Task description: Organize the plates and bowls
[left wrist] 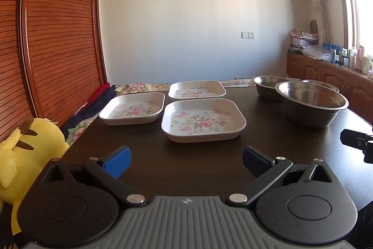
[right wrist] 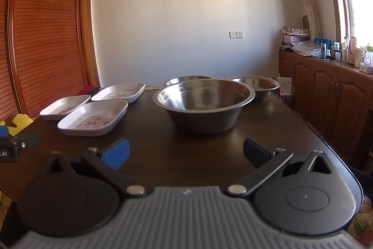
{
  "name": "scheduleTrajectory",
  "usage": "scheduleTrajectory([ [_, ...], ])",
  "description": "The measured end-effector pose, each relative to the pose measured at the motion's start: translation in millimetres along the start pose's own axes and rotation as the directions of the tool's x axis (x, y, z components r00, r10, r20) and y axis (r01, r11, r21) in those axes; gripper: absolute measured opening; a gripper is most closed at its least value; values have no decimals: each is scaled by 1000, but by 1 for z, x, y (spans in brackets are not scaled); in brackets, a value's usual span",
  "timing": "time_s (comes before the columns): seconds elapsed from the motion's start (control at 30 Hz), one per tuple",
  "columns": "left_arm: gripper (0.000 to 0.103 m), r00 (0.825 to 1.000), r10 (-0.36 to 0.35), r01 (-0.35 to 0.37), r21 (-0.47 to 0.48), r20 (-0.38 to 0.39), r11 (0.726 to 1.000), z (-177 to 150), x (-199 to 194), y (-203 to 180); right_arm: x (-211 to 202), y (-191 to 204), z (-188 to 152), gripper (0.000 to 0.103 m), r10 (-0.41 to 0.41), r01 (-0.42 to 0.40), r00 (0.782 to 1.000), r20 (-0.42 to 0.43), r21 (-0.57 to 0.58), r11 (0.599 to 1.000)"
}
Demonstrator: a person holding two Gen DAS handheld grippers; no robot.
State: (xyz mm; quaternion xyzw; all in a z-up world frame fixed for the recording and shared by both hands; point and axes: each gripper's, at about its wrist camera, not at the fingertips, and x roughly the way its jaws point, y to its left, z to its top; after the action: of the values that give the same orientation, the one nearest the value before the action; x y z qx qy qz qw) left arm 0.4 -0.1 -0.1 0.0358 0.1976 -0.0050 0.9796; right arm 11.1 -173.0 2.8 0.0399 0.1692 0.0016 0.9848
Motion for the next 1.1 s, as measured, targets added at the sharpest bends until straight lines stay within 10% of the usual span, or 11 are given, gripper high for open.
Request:
scheduleTrajectory([
  [1.1,103,1000,-8,8,8,-4,1000,-6,2,0,5,-5,-4,103,-18,18,1000,2,4,1000],
])
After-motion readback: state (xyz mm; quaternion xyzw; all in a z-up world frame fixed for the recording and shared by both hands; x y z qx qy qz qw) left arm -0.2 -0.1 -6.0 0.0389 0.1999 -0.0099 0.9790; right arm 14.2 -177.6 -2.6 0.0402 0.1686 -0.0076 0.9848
